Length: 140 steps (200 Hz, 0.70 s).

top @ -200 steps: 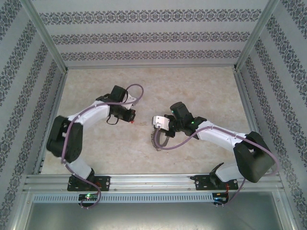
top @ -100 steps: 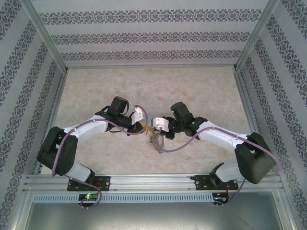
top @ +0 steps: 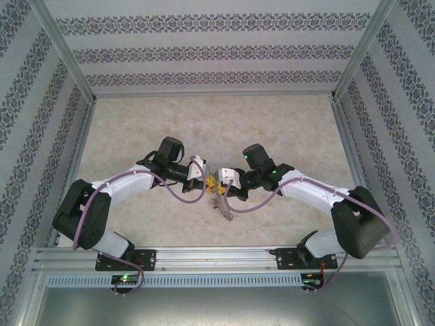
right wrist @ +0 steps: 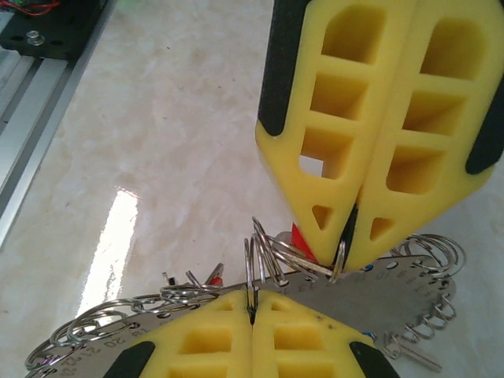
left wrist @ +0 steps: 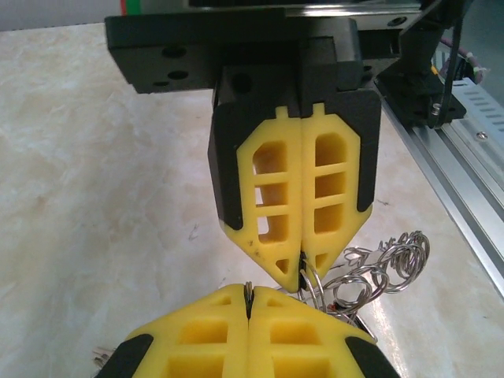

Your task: Put the keys on the keyring

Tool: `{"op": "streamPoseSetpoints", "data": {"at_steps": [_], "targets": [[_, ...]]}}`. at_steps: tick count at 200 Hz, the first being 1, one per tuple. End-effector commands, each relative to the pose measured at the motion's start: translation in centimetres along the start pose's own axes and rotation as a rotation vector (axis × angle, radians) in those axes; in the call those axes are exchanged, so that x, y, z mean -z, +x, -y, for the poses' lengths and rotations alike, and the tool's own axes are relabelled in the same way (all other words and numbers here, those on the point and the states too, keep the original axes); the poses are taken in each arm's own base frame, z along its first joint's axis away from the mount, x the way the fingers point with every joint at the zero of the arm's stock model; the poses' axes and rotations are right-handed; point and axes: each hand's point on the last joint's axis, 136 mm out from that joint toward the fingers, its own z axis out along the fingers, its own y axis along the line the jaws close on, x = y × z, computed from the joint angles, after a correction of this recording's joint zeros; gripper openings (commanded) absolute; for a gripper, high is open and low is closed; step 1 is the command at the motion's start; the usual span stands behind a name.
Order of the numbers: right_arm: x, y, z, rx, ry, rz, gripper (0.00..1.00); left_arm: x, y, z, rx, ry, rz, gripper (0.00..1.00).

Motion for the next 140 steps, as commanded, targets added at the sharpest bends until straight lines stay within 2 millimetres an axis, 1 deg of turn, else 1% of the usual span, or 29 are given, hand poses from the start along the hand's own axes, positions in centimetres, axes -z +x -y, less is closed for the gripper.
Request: {"op": "streamPoseSetpoints", "data": {"at_steps": [1,27,52,84,96,115,140], "targets": [[0.5,-1.6,0.2,0.018,-0.033,0.059,0.00,-0.2,-1.5,0.7,-0.103,0.038,0.045,0.00],[0.4,-1.4,0.2,0.008,-0.046,0.046,0.00,-0.6,-1.6,1.5,-0.108,0.086,0.020,0.00],[0.6,-1.4,0.3,0.004,-0.044,0.049,0.00,-0.5,-1.9,2.4,-0.115,0.127,0.020,0.00],[0.6,-1.3,0.3,-0.003,-0.048,0.045,0.00,-0.3,-2.2,2.6,-0.134,0.124,0.039,0.00],[0.6,-1.4,0.3,0.004,-0.048,0.051,0.00,-0.5,-1.9,2.6,-0.132,0.125,0.023,0.00],[0.7,-1.5,0.2,0.007,-0.046,0.052,0.00,-0.7,-1.0,2.3,-0.121,0.112,-0.017,0.00],[0.7,-1.4,0.3,0.002,-0.046,0.050,0.00,-0.8,-0.9,2.5,-0.126,0.119,-0.023,0.00]]}}
